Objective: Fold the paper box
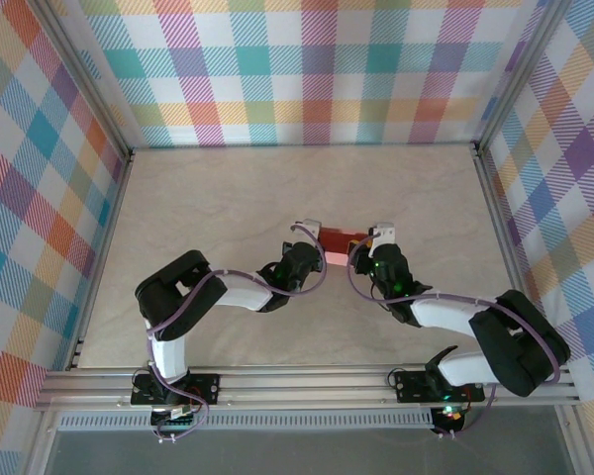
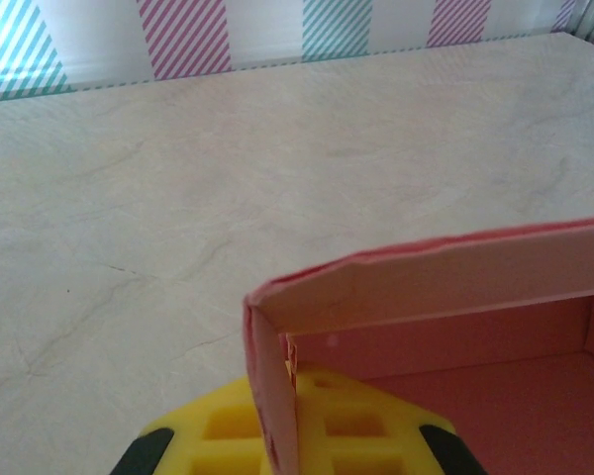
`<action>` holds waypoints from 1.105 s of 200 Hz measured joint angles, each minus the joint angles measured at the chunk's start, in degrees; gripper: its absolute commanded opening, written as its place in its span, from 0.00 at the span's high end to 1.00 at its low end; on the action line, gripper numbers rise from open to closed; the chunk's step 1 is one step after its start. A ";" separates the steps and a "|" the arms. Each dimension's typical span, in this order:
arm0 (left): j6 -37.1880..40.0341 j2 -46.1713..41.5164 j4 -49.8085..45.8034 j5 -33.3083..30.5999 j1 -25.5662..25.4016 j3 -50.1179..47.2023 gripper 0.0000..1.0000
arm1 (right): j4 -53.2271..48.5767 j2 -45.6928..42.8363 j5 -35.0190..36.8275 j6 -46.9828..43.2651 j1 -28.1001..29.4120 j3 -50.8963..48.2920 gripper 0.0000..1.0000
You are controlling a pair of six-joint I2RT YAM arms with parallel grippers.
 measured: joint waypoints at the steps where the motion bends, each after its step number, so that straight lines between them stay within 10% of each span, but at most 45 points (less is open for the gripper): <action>1: 0.02 0.00 0.00 0.00 0.00 0.00 1.00 | 0.00 -0.04 -0.07 0.02 0.02 -0.04 0.46; 65: 0.39 0.66 -0.28 -0.04 -0.59 0.72 1.00 | -2.23 -10.88 -2.67 -0.92 0.39 -2.78 0.03; 150: 1.07 1.31 -0.39 -0.44 -0.68 1.05 1.00 | -21.68 -30.86 -4.15 -1.53 -0.50 1.66 0.00; 221: 2.21 1.31 -0.07 -0.90 -1.75 -0.50 0.98 | -35.30 -10.64 -17.27 18.51 -13.05 21.29 0.03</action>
